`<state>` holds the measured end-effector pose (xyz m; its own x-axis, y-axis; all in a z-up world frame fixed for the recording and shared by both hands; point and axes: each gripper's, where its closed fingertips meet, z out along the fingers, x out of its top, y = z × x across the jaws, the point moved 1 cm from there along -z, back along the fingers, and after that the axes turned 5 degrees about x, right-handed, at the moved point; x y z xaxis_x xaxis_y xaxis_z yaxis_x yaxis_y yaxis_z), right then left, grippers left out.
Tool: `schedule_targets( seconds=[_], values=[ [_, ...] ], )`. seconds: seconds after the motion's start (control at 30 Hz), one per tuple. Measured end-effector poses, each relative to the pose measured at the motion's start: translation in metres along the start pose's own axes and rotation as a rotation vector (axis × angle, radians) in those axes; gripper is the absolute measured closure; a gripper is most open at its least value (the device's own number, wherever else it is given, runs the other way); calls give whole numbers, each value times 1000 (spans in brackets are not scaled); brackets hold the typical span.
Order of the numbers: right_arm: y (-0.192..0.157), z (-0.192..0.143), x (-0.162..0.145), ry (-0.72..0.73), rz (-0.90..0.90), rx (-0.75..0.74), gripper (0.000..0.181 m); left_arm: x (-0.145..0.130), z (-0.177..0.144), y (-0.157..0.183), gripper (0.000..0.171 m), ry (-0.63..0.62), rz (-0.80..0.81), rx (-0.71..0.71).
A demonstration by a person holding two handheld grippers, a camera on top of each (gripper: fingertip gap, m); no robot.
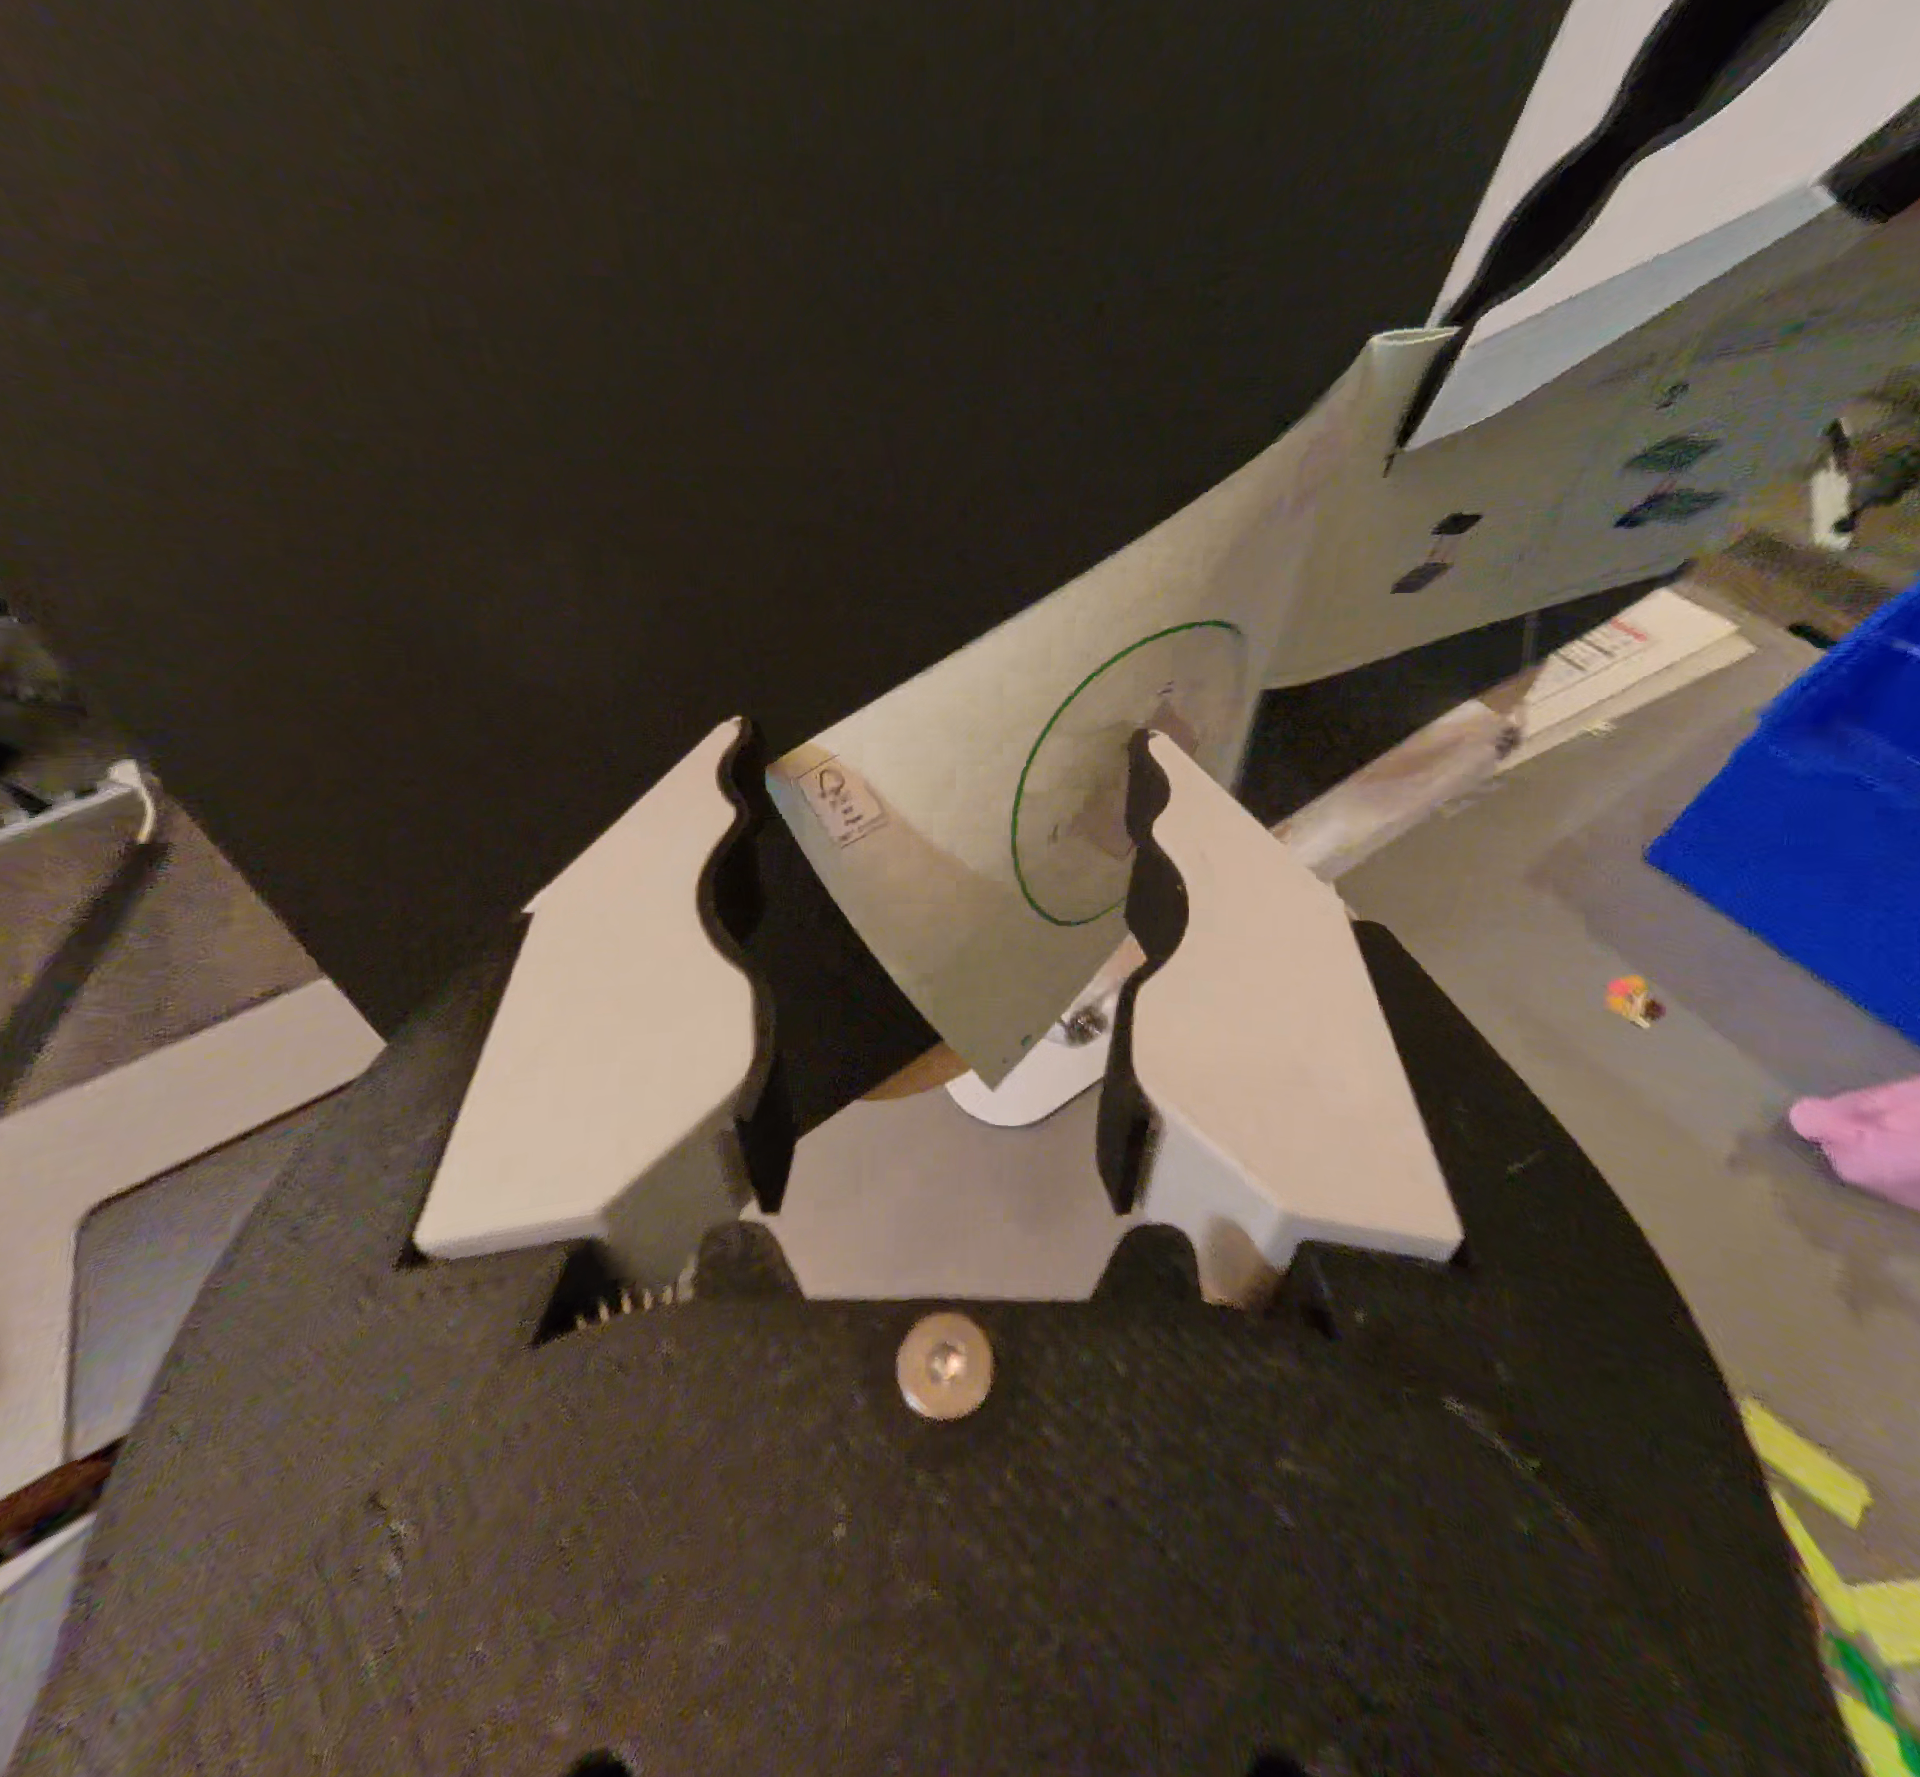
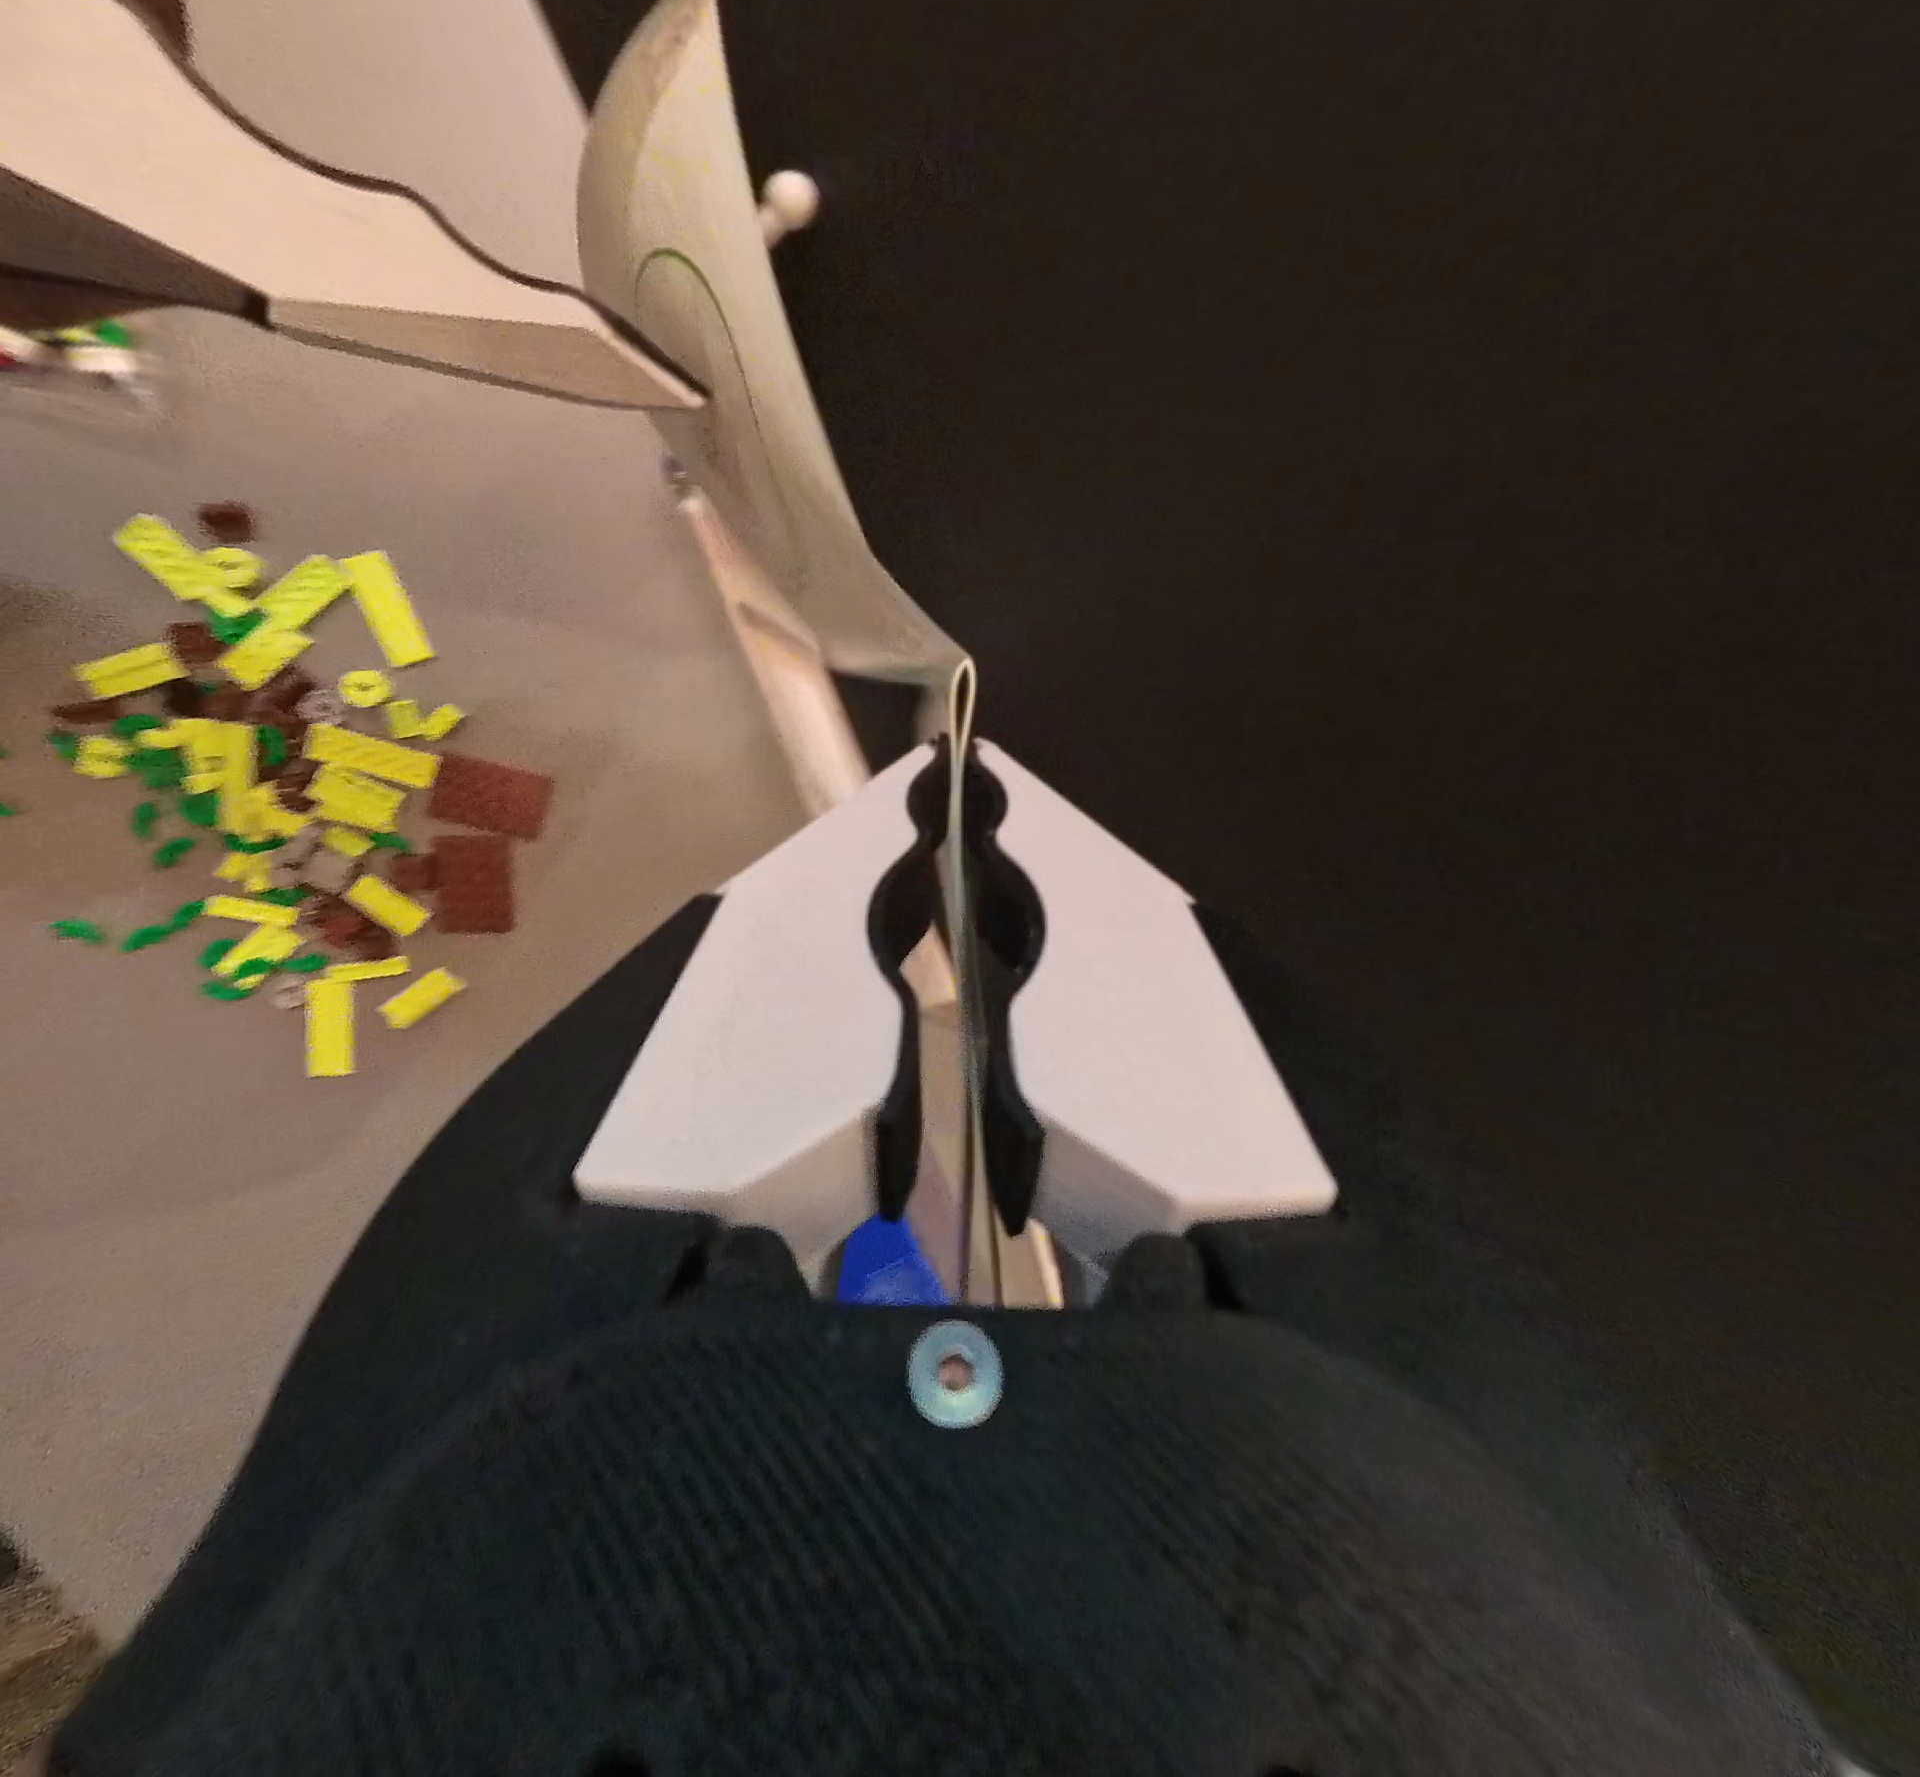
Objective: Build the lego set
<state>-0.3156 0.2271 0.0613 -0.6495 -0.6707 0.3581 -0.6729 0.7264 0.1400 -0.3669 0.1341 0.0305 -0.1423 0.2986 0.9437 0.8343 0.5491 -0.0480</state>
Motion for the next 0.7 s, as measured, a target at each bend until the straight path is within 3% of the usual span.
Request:
schedule_targets(
  seconds=[0.07, 0.2, 0.47, 0.6, 0.7],
  values=[
    [10, 15, 1, -3, -24, -8, 181, -15, 14, -11, 99, -15, -26, 61],
    [22, 25, -3, 51, -36, -44, 179, -22, 9, -19, 99, 59, -68, 127],
    [32, 22, -17, 180, -44, -156, 175, -52, 12, 16, 112, 24, -202, -20],
    [41, 9, -17, 167, -1, -173, 176, -53, 23, 28, 134, 43, -306, -118],
    [50, -2, -15, 161, 50, -176, 177, -53, 26, 21, 171, 85, -325, -98]
  ],
)
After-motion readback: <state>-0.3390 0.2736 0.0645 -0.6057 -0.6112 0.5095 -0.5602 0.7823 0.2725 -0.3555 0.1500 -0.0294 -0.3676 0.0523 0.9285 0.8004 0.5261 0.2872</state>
